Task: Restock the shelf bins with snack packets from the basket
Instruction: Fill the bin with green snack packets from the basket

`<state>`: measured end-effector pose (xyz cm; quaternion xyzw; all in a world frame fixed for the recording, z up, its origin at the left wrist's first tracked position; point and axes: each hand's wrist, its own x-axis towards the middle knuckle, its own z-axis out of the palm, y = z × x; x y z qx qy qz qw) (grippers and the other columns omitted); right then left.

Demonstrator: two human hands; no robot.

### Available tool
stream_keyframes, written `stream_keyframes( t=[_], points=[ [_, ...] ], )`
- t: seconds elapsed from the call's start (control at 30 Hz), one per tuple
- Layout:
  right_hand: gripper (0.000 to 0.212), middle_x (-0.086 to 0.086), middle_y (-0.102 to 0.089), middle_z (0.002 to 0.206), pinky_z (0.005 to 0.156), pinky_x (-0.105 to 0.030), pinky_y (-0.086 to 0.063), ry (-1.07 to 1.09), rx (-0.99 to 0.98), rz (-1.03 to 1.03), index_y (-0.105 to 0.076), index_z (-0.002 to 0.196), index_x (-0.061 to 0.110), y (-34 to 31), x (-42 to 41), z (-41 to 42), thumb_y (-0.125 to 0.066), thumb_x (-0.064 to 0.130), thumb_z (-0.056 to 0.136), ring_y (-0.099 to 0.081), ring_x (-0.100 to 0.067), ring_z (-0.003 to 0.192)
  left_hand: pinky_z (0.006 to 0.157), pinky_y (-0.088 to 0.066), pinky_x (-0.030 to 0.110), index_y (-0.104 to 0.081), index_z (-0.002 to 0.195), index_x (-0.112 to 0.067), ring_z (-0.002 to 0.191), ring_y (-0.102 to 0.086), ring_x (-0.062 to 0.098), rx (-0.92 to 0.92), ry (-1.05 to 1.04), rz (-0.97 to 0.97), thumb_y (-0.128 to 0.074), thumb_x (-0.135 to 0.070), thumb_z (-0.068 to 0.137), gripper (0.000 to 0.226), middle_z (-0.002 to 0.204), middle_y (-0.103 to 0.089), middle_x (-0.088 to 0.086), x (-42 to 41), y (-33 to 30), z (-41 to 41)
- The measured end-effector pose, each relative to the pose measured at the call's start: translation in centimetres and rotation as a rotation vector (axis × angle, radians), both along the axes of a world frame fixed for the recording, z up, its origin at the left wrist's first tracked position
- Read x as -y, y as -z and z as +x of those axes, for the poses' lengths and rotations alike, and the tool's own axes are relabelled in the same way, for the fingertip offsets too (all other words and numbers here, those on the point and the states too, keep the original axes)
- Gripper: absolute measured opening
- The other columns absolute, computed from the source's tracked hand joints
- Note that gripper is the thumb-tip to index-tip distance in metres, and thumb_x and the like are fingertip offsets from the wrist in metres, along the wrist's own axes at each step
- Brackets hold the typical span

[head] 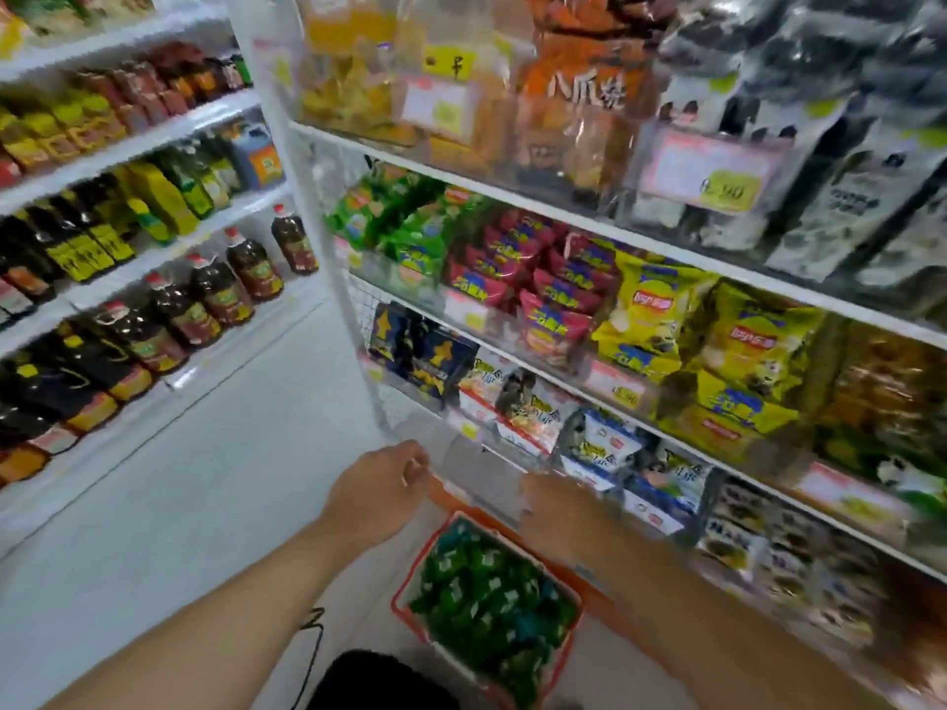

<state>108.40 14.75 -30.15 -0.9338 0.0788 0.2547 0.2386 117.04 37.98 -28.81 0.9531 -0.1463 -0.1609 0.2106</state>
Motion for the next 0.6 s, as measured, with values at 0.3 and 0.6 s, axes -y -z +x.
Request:
stream_keyframes(
  t=[0.3, 0.6],
  points=[
    [0.014, 0.001, -0.061, 0.102, 0.085, -0.038, -0.058, 0.399, -0.075, 0.067, -0.061, 0.113, 0.026, 13.6, -4.2, 5.2, -0.049, 0.026, 0.106, -0.063, -0.016, 0.091, 0.073, -0.055, 0.03, -0.063, 0.114, -0.035, 0.076, -0.061, 0.003, 0.023, 0.345, -0.083, -0.059, -0.035, 0.096, 0.018, 0.09, -0.066, -0.017, 0.6, 12.1, 14.2],
    [0.013, 0.003, -0.059, 0.081, 0.051, -0.019, -0.049, 0.631, -0.136, 0.067, -0.063, 0.107, 0.017, 32.4, -8.3, 4.8, -0.052, 0.013, 0.101, -0.057, -0.011, 0.065, 0.06, -0.05, 0.032, -0.059, 0.083, -0.025, 0.067, -0.057, 0.015, 0.105, 0.576, 0.04, -0.061, -0.04, 0.091, 0.018, 0.074, -0.062, -0.006, 0.0, 29.9, 19.1]
  ],
)
